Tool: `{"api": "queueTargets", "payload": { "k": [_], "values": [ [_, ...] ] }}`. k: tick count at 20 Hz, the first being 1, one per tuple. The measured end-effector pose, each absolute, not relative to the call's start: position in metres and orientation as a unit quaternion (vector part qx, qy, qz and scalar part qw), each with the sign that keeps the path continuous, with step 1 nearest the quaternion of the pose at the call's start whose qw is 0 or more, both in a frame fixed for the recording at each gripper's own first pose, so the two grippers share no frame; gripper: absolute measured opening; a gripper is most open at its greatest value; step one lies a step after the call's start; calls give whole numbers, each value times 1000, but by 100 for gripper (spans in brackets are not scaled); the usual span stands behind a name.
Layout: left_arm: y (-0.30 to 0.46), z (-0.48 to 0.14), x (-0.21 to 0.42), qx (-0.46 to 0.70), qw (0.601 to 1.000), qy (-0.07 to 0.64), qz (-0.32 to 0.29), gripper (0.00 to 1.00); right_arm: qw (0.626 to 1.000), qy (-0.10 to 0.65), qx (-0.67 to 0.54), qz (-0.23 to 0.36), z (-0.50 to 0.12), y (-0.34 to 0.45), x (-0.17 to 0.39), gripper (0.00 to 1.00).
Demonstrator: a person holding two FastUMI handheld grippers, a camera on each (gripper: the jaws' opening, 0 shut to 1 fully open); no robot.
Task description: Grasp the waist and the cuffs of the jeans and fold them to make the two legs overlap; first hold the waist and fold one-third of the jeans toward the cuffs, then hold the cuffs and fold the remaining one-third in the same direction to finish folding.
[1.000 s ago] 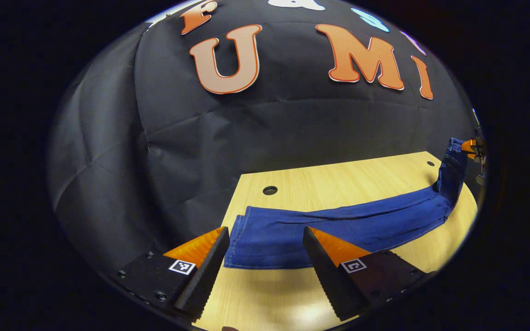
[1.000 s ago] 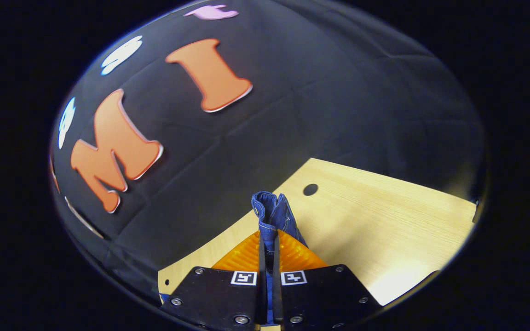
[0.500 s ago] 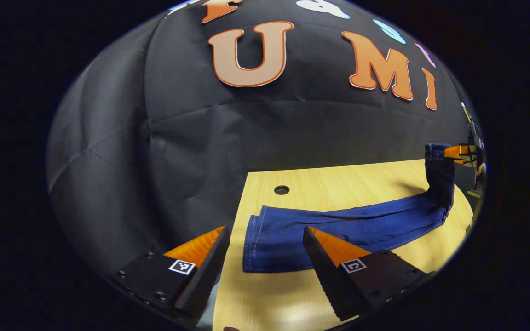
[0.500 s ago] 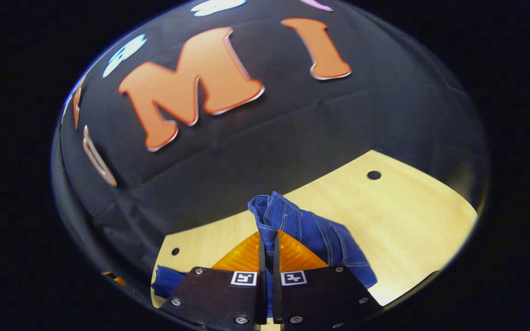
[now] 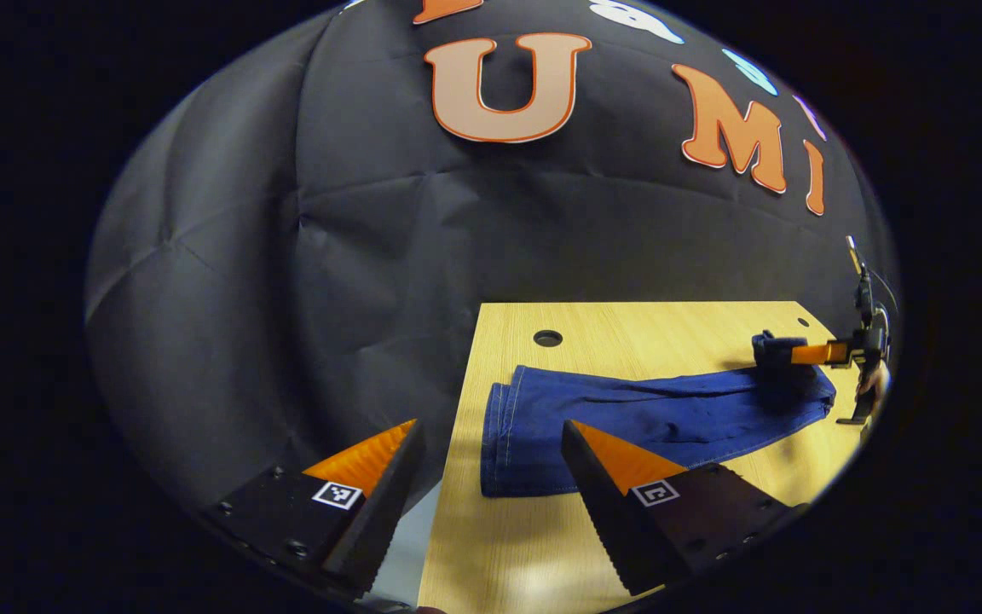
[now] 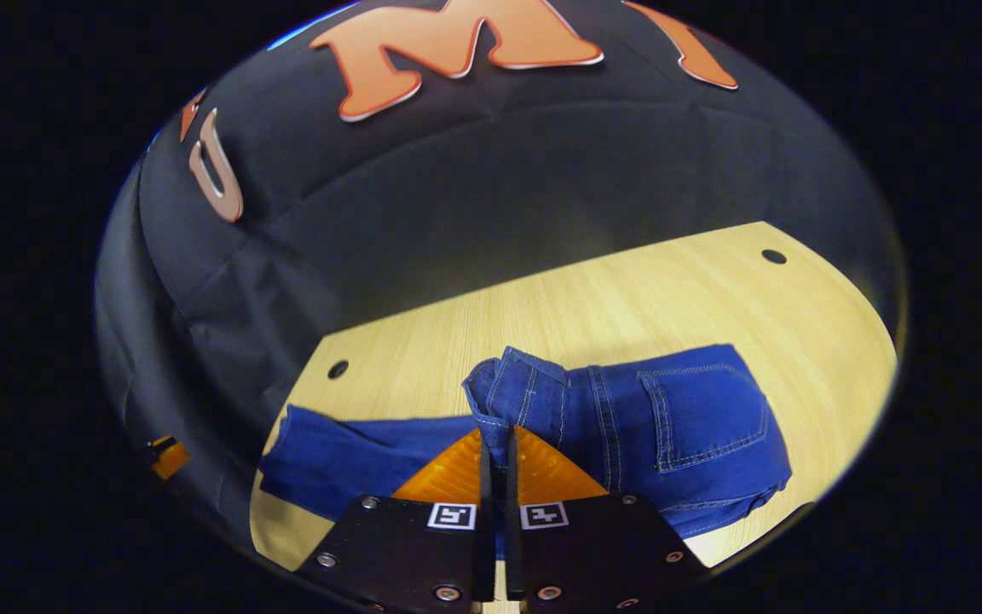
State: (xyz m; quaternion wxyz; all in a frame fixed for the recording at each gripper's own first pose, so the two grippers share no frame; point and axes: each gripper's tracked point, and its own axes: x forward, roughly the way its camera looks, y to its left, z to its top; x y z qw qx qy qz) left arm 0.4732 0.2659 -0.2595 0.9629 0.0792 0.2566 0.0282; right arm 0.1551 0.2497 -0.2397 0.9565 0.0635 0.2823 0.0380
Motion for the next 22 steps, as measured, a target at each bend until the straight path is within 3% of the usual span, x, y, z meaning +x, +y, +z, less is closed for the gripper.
{"api": "queueTargets", "payload": {
  "k": [6, 11, 16, 20, 22],
  "values": [
    [266, -277, 476, 61, 958, 279, 15, 99, 948, 310, 36, 64, -267, 269, 147, 5],
    [267, -283, 474, 45, 956, 291, 10, 99, 948, 302, 70, 76, -261, 286, 144, 96],
    [262, -306, 462, -88, 940, 328, 7, 99, 949, 296, 79, 71, -247, 284, 143, 98],
    [255, -320, 456, -316, 885, 340, 25, 98, 949, 293, 82, 84, -233, 282, 139, 98],
    [264, -322, 449, -367, 863, 342, 56, 98, 949, 292, 79, 87, -227, 278, 136, 98]
  ]
}}
